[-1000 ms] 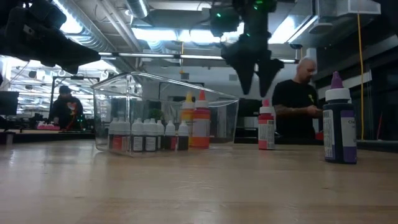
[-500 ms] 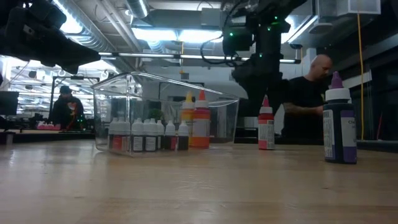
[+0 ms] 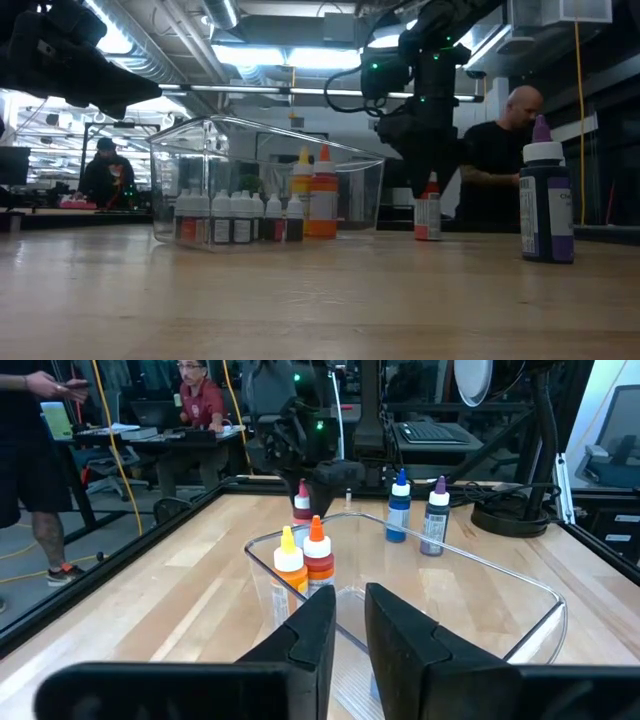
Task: Pick & Place food coloring
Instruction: Put the large pink food coloring bottle into the transparent bin
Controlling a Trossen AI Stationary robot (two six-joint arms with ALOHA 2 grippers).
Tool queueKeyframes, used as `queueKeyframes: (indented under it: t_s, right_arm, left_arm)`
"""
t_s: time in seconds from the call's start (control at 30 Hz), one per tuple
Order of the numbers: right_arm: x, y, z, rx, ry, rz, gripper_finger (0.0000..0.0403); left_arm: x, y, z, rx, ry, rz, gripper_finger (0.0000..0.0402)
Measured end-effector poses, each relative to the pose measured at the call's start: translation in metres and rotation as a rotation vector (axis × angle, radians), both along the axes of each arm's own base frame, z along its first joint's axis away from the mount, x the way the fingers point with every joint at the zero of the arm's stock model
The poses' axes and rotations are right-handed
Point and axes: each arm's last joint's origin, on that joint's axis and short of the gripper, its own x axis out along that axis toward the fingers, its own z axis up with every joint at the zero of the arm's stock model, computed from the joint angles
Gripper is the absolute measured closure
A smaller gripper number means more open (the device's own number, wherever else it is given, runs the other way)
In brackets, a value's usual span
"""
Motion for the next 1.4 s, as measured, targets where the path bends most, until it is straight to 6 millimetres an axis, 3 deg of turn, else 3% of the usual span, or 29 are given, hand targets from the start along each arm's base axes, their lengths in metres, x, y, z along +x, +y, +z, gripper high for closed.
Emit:
queueKeyframes:
  t_s: [0.17,0.33,0.67,0.8,0.97,1.2,1.4]
  right_arm:
    - [-0.001,0.001,0.0,0.028,0.002,-0.007,0.025]
    - [0.0,0.001,0.008,0.039,0.026,0.008,0.0253]
    - [0.015,0.001,0.095,-0.031,-0.038,0.11,0.0253]
    - [0.017,0.016,0.123,-0.041,-0.073,0.171,0.0253]
    - [0.033,0.043,0.144,-0.065,-0.126,0.328,0.0253]
    - [0.068,0.07,0.145,-0.07,-0.174,0.571,0.0253]
    - [0.086,0.072,0.119,-0.03,-0.109,0.626,0.0253]
  left_arm:
    - [0.0,0.0,0.0,0.0,0.0,0.0,0.0346]
    - [0.0,0.0,0.0,0.0,0.0,0.0,0.035]
    - [0.0,0.0,0.0,0.0,0.0,0.0,0.0343]
    - [0.0,0.0,0.0,0.0,0.0,0.0,0.0343]
    - [0.0,0.0,0.0,0.0,0.0,0.0,0.0345]
    - [0.0,0.0,0.0,0.0,0.0,0.0,0.0345]
    - [0.0,0.0,0.0,0.0,0.0,0.0,0.0347]
